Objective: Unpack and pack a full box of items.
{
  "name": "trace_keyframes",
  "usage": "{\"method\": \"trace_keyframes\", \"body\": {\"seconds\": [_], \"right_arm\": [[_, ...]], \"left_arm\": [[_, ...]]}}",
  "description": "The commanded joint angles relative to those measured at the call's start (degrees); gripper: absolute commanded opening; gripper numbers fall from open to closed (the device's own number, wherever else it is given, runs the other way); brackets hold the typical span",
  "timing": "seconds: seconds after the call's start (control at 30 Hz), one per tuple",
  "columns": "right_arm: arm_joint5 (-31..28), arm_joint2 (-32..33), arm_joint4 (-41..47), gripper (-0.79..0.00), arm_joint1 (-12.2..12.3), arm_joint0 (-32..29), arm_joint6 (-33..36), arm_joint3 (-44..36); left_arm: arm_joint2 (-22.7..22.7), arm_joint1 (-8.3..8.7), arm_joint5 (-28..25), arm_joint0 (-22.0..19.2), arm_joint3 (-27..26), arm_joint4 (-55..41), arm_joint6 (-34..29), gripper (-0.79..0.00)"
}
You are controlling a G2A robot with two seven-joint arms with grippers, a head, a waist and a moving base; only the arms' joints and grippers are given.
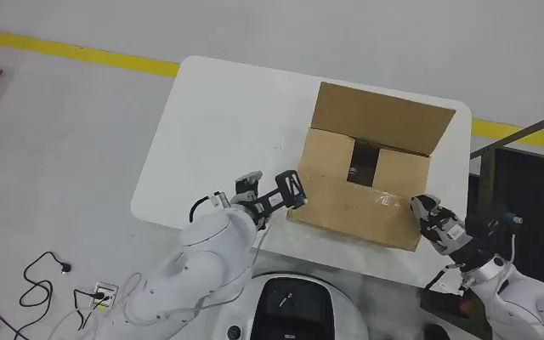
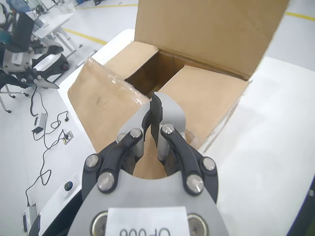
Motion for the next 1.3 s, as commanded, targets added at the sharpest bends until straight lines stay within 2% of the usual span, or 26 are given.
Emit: {"method": "trace_keyframes", "body": {"seconds": [0.0,0.13,0.33,0.57,0.77,1.0,1.27], "right_arm": [[1.3,2.5,0.5,-0.785,0.0,-0.3,-1.8,-1.0],[6.0,7.2,-1.0,-0.785,-0.3,-1.2,-5.8,-1.0],[8.6,10.1,-2.2,-0.785,-0.3,-0.4,-7.3,4.5],[10.8,5.4,-8.3,-0.785,-0.5,1.3,-7.9,10.7],[11.0,0.7,-12.1,-0.785,-0.8,2.5,-8.7,13.5],[9.2,-2.1,-13.6,-0.785,-0.8,2.8,-8.6,14.4],[5.5,-2.9,-14.2,-0.785,-0.8,0.3,-8.5,12.2]], "left_arm": [[0.2,-0.3,1.4,0.0,1.2,-0.6,-0.4,-0.785],[0.7,-0.75,2.0,-0.2,1.9,-1.4,1.1,-0.785],[1.8,-1.12,1.4,0.6,3.4,-0.2,5.1,-0.785],[1.5,-1.37,1.2,1.9,5.5,0.1,8.6,-0.785],[2.2,-1.96,-0.1,0.9,7.7,-0.9,9.8,-0.785],[3.5,-2.81,-1.0,-0.3,10.5,-2.0,10.7,-0.785],[4.2,-3.24,-5.2,-1.1,10.1,-4.1,11.4,-0.785]]}}
